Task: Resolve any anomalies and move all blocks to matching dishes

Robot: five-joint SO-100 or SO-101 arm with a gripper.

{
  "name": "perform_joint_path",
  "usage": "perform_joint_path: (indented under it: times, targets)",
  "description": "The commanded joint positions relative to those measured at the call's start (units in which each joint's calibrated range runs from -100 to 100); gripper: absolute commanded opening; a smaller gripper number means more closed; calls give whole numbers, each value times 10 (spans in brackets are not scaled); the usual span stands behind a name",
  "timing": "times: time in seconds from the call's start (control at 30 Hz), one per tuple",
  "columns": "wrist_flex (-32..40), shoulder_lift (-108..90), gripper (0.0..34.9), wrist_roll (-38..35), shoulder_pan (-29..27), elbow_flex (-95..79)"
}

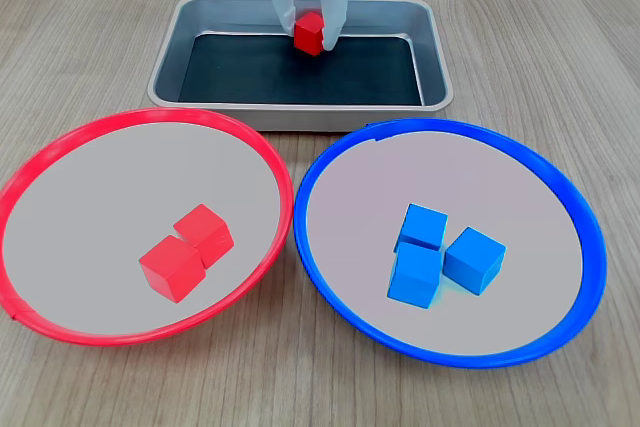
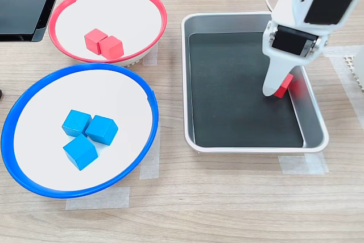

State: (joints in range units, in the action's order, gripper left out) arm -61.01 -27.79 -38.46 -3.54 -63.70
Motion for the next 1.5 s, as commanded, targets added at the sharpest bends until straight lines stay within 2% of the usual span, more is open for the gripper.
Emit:
perform_joint_path:
  times: [0.0,0.13,0.3,0.47,0.7,0.9,0.97,1.0,1.07,1.2,1.27,1.3,1.33,1.37,1.47]
  targets:
    - [19,0,14,-1,1,-2]
    - [32,0,3,9,11,8]
    - [93,34,1,109,27,119]
    - [172,152,0,197,-23,336]
    - [324,300,0,193,-96,455]
    - [369,398,2,158,-130,512]
    - [378,411,42,147,-134,512]
    - [381,416,101,147,-135,513]
    - [388,418,175,147,-136,514]
    - [395,377,186,146,-134,483]
    - [424,344,170,147,-127,443]
    - [446,319,144,151,-120,409]
    - [492,264,30,171,-102,340]
    - [510,242,4,175,-93,312]
    - [584,155,1,216,-62,205]
